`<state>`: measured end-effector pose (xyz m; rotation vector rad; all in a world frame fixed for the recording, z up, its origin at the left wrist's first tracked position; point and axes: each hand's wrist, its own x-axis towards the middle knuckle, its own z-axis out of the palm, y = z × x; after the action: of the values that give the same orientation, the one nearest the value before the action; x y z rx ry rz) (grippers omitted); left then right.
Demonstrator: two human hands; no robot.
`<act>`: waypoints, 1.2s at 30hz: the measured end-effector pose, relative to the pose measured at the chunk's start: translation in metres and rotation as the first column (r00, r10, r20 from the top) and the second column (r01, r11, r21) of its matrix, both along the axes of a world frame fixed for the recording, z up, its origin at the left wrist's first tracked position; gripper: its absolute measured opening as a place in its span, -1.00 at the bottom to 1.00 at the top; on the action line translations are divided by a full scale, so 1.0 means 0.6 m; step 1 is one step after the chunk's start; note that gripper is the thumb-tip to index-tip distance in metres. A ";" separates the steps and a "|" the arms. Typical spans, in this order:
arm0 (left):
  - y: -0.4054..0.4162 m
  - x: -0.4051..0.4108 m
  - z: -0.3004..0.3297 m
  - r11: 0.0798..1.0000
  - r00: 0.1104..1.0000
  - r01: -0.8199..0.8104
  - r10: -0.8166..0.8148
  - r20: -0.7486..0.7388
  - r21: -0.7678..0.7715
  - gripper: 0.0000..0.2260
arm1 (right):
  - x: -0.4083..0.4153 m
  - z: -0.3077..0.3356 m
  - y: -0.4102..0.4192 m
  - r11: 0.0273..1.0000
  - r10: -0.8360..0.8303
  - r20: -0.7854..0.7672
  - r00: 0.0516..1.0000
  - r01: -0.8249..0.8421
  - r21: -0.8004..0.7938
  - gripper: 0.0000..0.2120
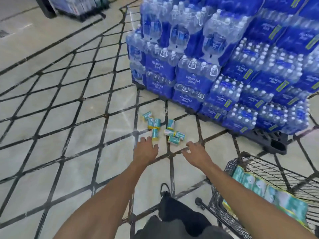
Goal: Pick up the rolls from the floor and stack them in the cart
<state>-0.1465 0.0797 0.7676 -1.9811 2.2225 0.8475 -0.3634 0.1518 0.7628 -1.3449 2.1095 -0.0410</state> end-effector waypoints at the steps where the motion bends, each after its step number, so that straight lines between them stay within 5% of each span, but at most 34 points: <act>1: -0.017 -0.005 -0.010 1.000 1.000 0.008 -0.008 0.006 0.006 -0.57 | -0.007 -0.014 -0.017 1.000 -0.012 0.006 1.000 0.012 0.007 -0.44; 18: -0.431 -0.161 -0.333 0.971 0.994 -0.051 0.027 0.103 0.235 -0.58 | -0.181 -0.354 -0.400 0.965 0.012 0.024 1.000 -0.018 0.263 -0.45; 29: -0.646 -0.230 -0.879 0.868 0.965 -0.219 0.126 0.230 0.446 -0.54 | -0.217 -0.873 -0.622 0.925 0.098 0.045 0.994 -0.108 0.364 -0.24; 36: -0.721 -0.268 -1.216 0.801 0.922 -0.373 0.261 0.287 0.467 -0.46 | -0.231 -1.196 -0.640 0.870 0.181 0.028 0.983 -0.173 0.462 -0.19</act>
<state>-0.3073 -0.3530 0.0383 -2.0638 1.3657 1.0676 -0.5023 -0.2324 0.0454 -1.2328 1.8376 0.5218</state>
